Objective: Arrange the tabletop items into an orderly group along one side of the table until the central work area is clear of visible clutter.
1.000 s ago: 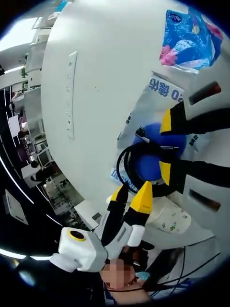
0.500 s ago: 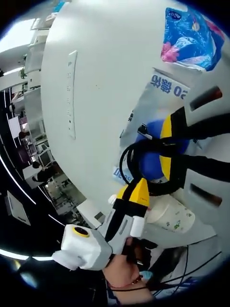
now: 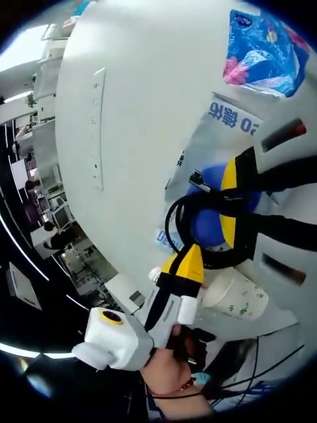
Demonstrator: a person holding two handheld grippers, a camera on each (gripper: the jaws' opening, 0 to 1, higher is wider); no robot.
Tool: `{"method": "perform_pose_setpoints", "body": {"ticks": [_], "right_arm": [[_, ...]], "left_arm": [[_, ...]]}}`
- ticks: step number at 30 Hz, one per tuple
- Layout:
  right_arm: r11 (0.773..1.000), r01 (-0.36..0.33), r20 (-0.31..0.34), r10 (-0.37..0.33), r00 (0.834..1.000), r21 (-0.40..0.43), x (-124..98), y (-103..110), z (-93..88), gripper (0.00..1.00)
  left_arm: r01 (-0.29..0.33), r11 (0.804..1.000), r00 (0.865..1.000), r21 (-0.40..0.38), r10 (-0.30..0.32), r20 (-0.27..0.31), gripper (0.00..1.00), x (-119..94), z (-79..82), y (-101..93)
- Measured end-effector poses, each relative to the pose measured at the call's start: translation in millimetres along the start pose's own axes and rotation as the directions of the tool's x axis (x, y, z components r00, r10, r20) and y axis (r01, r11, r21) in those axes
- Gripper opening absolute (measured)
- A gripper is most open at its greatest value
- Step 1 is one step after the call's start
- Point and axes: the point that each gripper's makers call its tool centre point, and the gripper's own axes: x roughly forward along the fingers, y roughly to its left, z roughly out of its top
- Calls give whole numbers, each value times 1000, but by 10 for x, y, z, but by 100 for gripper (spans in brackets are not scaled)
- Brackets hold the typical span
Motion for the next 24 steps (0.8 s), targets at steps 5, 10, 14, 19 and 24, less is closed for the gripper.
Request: {"method": "perform_pose_setpoints", "body": {"ticks": [5,10,14,19,24], "right_arm": [[1000,4,-7,-4,1000,4,13,11,-12,9],[1000,1,1,-1,1000,31,9,-3,-7,8],[999,0,3,0,1000,36,7,-4,0,8],[999,2,4,-2,1000,48,-1,-6,11,7],[998,-3,5,3,1000,63,-11,-8,9,7]], "left_arm": [[1,1000,1000,-19,-1,1,7,6,-3,10],[8,999,1000,-34,-8,2,6,0,-5,8],[28,999,1000,-45,-28,8,2,-11,4,-13],[36,996,999,-79,-36,11,0,-8,8,-23],[49,994,999,-95,-48,13,0,-18,13,-34]]}}
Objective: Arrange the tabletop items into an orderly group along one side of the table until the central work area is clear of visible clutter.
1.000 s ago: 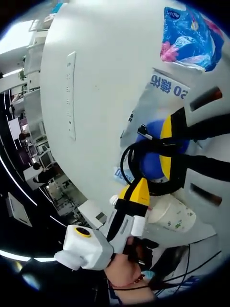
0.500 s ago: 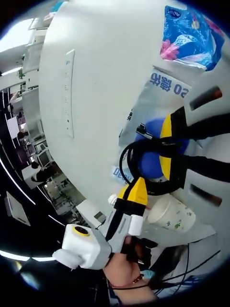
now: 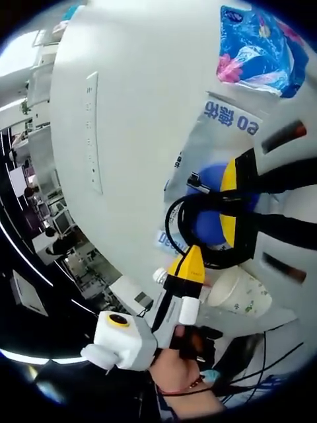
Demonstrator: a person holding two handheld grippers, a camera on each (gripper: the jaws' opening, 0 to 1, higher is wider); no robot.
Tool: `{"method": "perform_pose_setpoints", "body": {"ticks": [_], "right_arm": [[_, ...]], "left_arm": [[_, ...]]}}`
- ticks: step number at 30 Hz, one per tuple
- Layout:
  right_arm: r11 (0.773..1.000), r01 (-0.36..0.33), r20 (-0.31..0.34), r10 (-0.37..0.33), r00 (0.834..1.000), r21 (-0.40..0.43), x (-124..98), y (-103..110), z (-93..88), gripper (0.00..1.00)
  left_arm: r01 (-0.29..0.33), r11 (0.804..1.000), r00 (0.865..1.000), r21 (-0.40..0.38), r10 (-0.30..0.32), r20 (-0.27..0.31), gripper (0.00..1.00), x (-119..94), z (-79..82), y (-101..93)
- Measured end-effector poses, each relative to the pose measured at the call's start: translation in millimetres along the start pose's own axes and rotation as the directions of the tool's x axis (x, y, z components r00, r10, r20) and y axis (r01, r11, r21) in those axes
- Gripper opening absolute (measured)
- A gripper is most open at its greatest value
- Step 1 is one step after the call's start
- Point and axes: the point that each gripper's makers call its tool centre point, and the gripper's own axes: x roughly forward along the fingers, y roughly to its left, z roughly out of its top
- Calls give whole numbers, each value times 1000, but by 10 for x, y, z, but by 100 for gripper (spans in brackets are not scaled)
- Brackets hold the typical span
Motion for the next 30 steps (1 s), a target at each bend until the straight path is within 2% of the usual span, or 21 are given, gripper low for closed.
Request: {"method": "perform_pose_setpoints", "body": {"ticks": [12,30], "right_arm": [[999,-15,16,14,1000,36,-65,1,35,5],[1000,-25,71,24,997,13,-248,59,242,4]], "left_arm": [[31,999,999,-45,-30,24,0,-67,82,-47],[67,995,996,-74,-62,62,0,-228,223,-139]]}}
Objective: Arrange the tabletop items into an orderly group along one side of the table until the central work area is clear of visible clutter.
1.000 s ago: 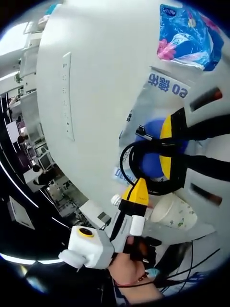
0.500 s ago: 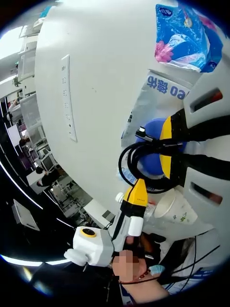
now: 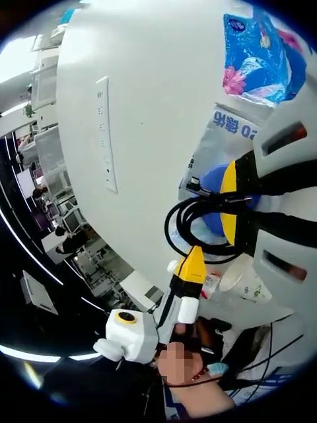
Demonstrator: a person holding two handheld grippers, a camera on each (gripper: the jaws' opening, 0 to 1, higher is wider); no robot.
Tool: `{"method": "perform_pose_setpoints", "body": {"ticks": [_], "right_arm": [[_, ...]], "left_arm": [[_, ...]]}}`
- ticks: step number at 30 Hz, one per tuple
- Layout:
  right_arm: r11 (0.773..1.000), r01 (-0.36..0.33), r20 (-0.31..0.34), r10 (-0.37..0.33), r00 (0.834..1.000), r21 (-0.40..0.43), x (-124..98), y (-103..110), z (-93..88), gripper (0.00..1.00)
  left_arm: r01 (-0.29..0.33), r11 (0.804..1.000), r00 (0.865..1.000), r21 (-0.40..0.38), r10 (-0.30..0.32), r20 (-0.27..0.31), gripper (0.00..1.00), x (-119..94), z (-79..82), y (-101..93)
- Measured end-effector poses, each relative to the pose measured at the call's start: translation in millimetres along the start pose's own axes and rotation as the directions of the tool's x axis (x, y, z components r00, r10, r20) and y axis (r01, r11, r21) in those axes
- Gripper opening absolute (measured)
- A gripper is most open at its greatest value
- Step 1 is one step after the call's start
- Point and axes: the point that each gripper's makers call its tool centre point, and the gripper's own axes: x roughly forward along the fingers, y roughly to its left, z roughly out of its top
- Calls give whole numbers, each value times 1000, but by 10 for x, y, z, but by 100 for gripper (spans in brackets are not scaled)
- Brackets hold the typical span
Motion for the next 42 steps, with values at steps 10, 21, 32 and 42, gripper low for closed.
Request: {"method": "perform_pose_setpoints", "body": {"ticks": [10,21,32,42], "right_arm": [[999,1,61,1,998,-35,-185,33,260,4],[997,10,122,-1,993,-72,-502,55,467,4],[996,46,179,-32,983,-77,-1087,-33,512,4],[995,84,203,-73,976,-46,-1685,-186,340,4]], "left_arm": [[16,1000,998,22,-17,52,0,-154,229,-145],[27,997,994,68,-34,105,0,-332,449,-428],[72,990,987,121,-88,137,0,-415,559,-959],[134,976,979,171,-157,130,0,-377,475,-1605]]}}
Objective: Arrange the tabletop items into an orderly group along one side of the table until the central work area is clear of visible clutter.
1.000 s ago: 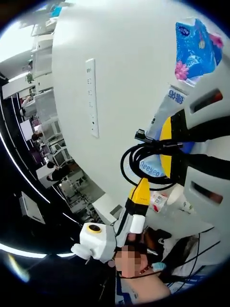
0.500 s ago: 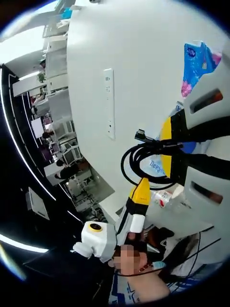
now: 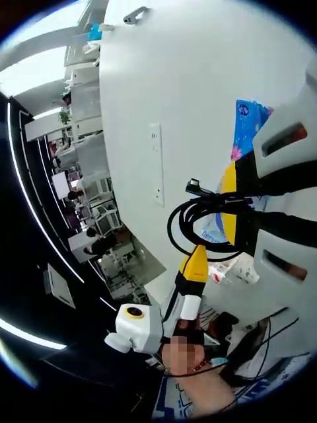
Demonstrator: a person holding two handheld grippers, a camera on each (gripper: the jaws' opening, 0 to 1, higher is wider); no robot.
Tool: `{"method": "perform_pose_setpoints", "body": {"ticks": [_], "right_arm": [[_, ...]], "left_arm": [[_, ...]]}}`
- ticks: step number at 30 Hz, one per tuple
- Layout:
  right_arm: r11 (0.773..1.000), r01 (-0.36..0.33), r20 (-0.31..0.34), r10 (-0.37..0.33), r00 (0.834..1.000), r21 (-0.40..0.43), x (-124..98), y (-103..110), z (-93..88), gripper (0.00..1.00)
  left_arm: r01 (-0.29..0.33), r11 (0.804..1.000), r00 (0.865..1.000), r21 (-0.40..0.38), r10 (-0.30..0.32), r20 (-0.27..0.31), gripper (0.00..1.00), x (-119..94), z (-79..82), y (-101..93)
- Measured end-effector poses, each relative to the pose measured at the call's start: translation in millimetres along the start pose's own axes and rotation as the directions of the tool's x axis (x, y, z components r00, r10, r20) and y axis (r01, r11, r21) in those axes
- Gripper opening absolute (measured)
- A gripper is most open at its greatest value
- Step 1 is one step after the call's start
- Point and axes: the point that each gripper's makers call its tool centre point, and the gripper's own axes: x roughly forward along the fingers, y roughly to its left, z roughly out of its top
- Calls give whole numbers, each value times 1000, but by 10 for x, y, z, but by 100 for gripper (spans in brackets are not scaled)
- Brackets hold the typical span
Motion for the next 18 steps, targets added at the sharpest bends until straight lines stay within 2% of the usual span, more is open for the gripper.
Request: {"method": "perform_pose_setpoints", "body": {"ticks": [10,18], "right_arm": [[998,44,-13,-44,999,35,-526,-190,-225,4],[996,59,-55,-55,997,69,-808,-347,-541,4]], "left_arm": [[51,999,999,17,-50,-20,0,155,-145,-528],[82,997,995,-10,-82,-60,0,359,-439,-856]]}}
